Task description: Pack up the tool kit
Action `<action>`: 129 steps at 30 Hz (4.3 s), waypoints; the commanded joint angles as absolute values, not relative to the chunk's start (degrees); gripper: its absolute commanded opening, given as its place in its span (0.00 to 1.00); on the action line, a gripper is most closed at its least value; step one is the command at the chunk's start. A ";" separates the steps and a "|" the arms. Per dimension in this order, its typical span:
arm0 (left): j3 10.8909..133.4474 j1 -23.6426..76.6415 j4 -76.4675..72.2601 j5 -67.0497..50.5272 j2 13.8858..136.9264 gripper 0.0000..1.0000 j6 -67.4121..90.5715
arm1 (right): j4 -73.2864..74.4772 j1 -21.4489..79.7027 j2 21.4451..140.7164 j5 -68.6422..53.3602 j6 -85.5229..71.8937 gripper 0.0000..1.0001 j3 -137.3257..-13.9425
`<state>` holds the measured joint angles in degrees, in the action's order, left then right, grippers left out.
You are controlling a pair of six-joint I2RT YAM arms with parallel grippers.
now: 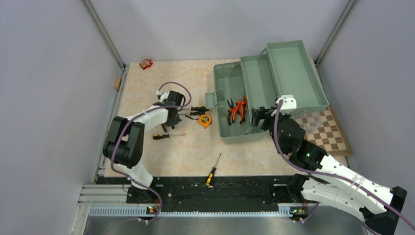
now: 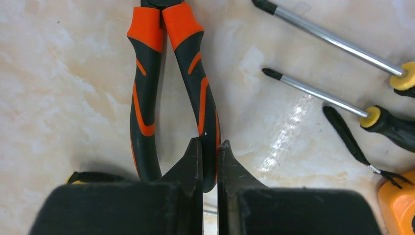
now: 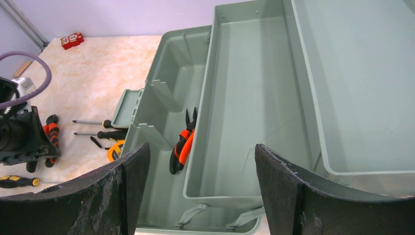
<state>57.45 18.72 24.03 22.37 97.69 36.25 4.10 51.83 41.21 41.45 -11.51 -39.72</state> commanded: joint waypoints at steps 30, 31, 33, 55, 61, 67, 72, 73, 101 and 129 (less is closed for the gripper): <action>74.17 33.46 0.62 -16.35 85.88 0.00 56.30 | 3.05 51.64 37.53 42.88 -11.61 0.77 -39.29; 74.77 33.80 -1.74 -16.80 87.07 0.00 57.73 | 3.30 51.66 37.35 43.01 -11.61 0.77 -39.29; 75.18 34.48 -5.69 -17.32 89.51 0.00 60.66 | 3.59 51.64 37.06 43.36 -11.59 0.77 -39.29; 84.89 37.43 -2.04 -13.53 110.53 0.32 60.25 | 4.88 51.60 36.54 43.80 -10.26 0.77 -40.34; 85.19 37.46 -0.54 -10.85 106.47 0.67 56.09 | 6.04 51.66 38.39 41.18 -9.43 0.78 -42.09; 85.03 37.34 4.02 -4.74 98.53 0.80 49.38 | 7.54 51.60 39.66 37.20 -9.23 0.78 -44.25; 81.89 35.21 8.54 4.08 88.88 0.88 42.75 | 11.13 51.60 42.55 30.92 -9.01 0.78 -48.16; 81.05 34.25 9.90 5.29 86.72 0.90 41.64 | 12.01 51.67 43.55 28.71 -9.01 0.78 -49.20; 46.60 8.36 25.84 37.47 44.82 0.99 19.44 | 39.14 70.48 85.49 2.33 -23.79 0.74 -63.36; 45.70 8.26 25.20 34.39 45.61 0.98 19.10 | 32.47 66.17 103.67 8.68 -33.48 0.53 -67.14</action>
<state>45.60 8.58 27.62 34.63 46.13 19.66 34.92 67.20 101.56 8.86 -32.69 -67.46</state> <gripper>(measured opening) 0.983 0.552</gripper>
